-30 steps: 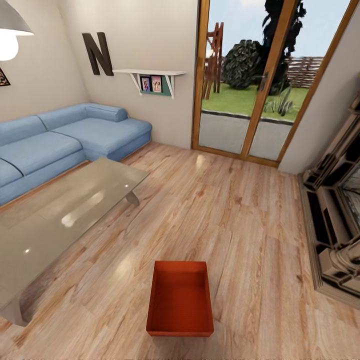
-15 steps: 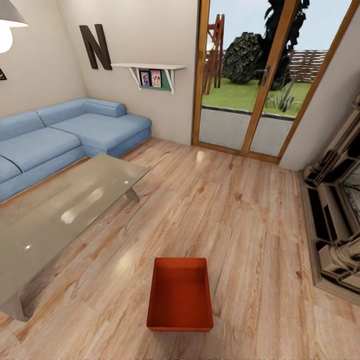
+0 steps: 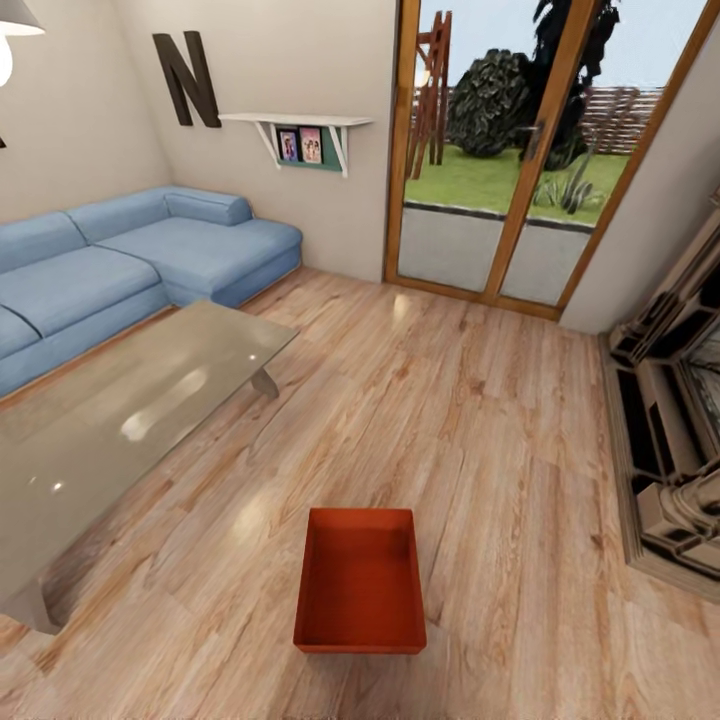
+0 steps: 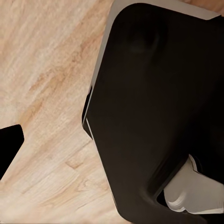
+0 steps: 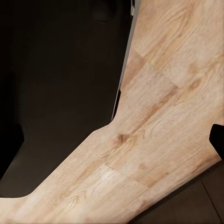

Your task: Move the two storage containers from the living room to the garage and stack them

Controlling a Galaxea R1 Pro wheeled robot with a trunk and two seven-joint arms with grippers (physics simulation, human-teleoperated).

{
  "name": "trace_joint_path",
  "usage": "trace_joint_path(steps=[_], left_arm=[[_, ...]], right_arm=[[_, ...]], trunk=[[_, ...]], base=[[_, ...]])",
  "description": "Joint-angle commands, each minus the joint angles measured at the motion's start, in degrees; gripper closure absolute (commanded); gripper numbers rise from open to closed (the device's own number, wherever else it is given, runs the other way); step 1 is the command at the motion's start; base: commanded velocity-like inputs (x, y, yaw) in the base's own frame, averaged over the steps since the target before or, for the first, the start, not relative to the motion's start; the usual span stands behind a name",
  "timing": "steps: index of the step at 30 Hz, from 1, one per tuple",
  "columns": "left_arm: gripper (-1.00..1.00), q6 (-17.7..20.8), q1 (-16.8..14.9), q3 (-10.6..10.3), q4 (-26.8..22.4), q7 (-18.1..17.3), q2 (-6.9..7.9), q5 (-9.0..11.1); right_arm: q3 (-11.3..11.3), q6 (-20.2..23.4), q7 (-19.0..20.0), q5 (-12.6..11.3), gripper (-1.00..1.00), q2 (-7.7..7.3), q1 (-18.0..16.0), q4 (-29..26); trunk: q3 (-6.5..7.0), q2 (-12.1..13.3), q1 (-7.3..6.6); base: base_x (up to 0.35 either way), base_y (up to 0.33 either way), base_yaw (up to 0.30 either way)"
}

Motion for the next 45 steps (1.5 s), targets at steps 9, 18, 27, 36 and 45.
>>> trace_joint_path(steps=[9, 18, 27, 36, 45], left_arm=[[-1.0, 0.0, 0.0, -0.5, 0.0, 0.2, 0.0, 0.5], [-1.0, 0.0, 0.0, -0.5, 0.0, 0.2, 0.0, 0.5], [-1.0, 0.0, 0.0, -0.5, 0.0, 0.2, 0.0, 0.5], [-1.0, 0.0, 0.0, -0.5, 0.0, 0.2, 0.0, 0.5], [-1.0, 0.0, 0.0, -0.5, 0.0, 0.2, 0.0, 0.5]], right_arm=[[0.5, -0.4, 0.1, -0.6, -1.0, 0.01, -0.1, 0.1], [0.5, -0.3, 0.1, -0.6, -1.0, 0.01, -0.1, 0.1], [0.5, -0.3, 0.1, -0.6, -1.0, 0.01, -0.1, 0.1], [0.5, -0.3, 0.1, -0.7, -1.0, 0.01, -0.1, 0.1], [0.5, -0.3, 0.0, -0.7, -1.0, 0.01, -0.1, 0.1]], trunk=[[-0.89, 0.0, 0.0], [-1.72, 0.0, 0.0], [-2.56, 0.0, 0.0], [-3.39, 0.0, 0.0], [-4.23, 0.0, 0.0]], base=[[0.0, 0.0, 0.0], [0.0, 0.0, 0.0], [0.0, 0.0, 0.0], [0.0, 0.0, 0.0], [0.0, 0.0, 0.0]])
